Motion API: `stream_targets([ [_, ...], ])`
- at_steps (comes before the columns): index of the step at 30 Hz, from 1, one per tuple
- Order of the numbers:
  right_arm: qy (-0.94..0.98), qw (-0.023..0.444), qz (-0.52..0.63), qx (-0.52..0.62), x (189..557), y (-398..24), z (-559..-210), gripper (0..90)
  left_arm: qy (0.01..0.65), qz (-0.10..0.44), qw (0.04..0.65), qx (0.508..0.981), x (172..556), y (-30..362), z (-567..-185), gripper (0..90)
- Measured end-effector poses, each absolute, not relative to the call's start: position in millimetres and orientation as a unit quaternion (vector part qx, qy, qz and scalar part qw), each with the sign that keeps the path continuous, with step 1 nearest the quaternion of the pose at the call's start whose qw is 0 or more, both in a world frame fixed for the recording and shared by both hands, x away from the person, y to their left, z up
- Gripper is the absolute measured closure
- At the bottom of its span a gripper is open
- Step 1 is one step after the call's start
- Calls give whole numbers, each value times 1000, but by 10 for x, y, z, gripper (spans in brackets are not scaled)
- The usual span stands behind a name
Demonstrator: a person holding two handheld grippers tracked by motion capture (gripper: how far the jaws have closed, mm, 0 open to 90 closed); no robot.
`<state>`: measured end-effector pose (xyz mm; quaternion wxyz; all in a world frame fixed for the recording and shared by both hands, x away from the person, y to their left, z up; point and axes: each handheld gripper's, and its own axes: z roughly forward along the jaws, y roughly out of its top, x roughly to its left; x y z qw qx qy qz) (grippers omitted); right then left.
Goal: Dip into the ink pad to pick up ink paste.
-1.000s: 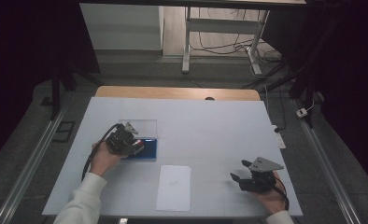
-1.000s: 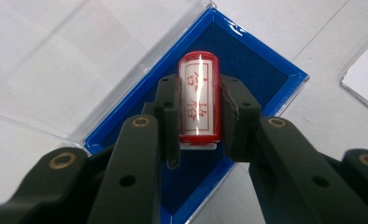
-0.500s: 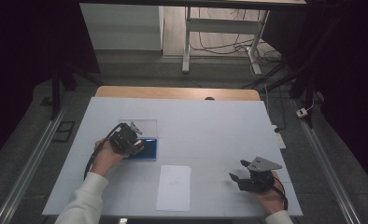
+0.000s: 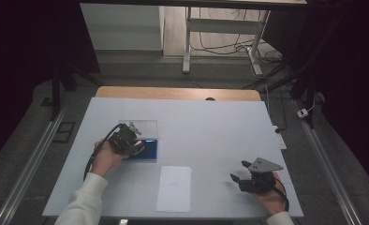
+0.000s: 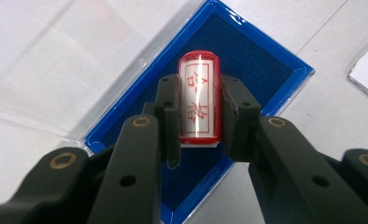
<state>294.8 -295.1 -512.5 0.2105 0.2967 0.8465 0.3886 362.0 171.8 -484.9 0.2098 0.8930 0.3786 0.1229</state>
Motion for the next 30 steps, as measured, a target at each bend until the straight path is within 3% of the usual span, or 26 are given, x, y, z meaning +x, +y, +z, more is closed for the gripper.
stream_targets([
  [8,845,213,390,296,2944,-2957,-5111,303,379,107,227,891,3626,1815,-4786,712],
  [12,843,216,390,302,2942,-2980,-5108,302,390,121,272,872,3540,2013,-4562,710],
  [19,844,214,391,299,2942,-2983,-5108,303,380,143,285,869,3419,2012,-4348,709],
  [30,843,215,390,301,2939,-2986,-5109,303,405,118,258,869,3572,2037,-4629,708],
])
